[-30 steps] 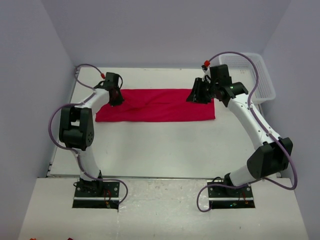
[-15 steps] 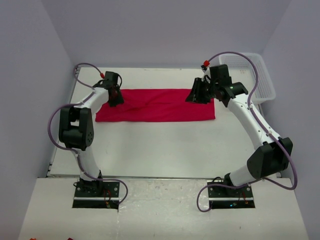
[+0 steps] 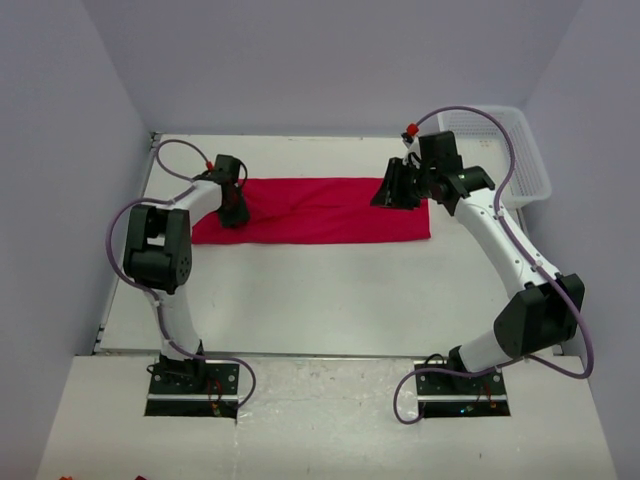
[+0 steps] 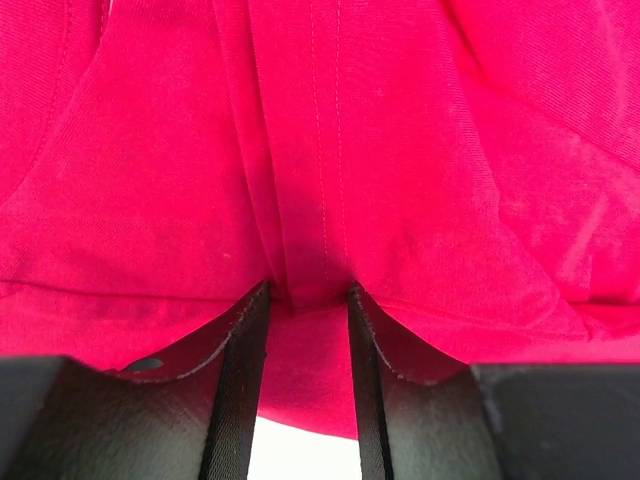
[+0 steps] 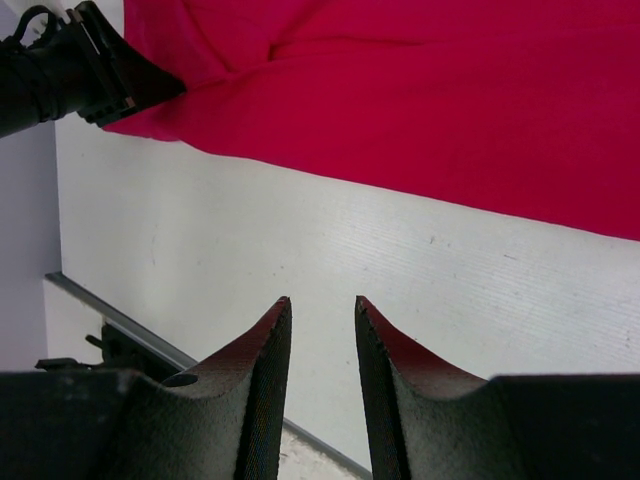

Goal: Fold and stack the t-shirts
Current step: Fold the other side of the tshirt into a rectangle

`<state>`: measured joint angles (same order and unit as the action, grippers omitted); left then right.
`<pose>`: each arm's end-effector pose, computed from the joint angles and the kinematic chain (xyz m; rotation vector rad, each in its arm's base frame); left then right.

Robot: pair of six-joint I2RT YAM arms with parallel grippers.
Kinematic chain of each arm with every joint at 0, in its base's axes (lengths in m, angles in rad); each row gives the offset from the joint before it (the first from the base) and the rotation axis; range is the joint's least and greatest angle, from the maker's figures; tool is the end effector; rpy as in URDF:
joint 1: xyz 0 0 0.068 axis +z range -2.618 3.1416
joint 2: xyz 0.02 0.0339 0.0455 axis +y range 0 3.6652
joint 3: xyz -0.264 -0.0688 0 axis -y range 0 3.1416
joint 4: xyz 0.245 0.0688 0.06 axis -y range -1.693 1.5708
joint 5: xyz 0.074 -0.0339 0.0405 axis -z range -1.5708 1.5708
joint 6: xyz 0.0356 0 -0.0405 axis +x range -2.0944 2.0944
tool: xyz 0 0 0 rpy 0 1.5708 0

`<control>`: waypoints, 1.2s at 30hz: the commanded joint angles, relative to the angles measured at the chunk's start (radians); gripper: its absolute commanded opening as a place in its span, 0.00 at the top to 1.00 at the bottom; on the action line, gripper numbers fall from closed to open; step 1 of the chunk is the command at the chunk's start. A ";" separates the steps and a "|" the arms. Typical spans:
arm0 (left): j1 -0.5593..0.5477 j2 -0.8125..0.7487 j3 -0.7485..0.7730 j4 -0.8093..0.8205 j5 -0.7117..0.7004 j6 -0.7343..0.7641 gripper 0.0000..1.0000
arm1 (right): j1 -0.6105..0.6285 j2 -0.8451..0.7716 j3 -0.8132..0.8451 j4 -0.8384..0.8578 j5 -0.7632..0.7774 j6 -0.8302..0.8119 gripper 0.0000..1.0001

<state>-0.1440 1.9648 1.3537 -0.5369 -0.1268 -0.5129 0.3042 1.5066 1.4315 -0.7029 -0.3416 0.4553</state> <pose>0.3978 -0.0531 0.1662 -0.5316 2.6487 -0.0247 0.3098 0.1098 0.3429 0.0084 2.4250 0.7627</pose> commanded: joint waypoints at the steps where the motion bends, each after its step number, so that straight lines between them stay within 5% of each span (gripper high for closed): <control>1: 0.006 -0.001 -0.008 0.021 0.004 -0.009 0.62 | -0.008 -0.011 -0.005 0.040 -0.042 0.016 0.66; 5: 0.006 0.012 -0.013 0.035 0.007 -0.006 0.69 | -0.007 -0.009 -0.014 0.046 -0.050 0.019 0.66; 12: 0.006 -0.021 -0.021 0.067 0.049 -0.006 1.00 | -0.007 -0.006 -0.023 0.052 -0.051 0.020 0.66; 28: 0.003 -0.135 0.082 0.049 0.118 0.031 1.00 | -0.007 0.012 -0.033 0.065 -0.062 0.028 0.66; 36: 0.006 -0.002 0.229 0.110 0.223 0.088 1.00 | -0.007 0.024 -0.017 0.054 -0.057 0.020 0.66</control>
<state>-0.1440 1.9038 1.5185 -0.4957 0.0147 -0.4808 0.3008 1.5196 1.3991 -0.6647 -0.3851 0.4778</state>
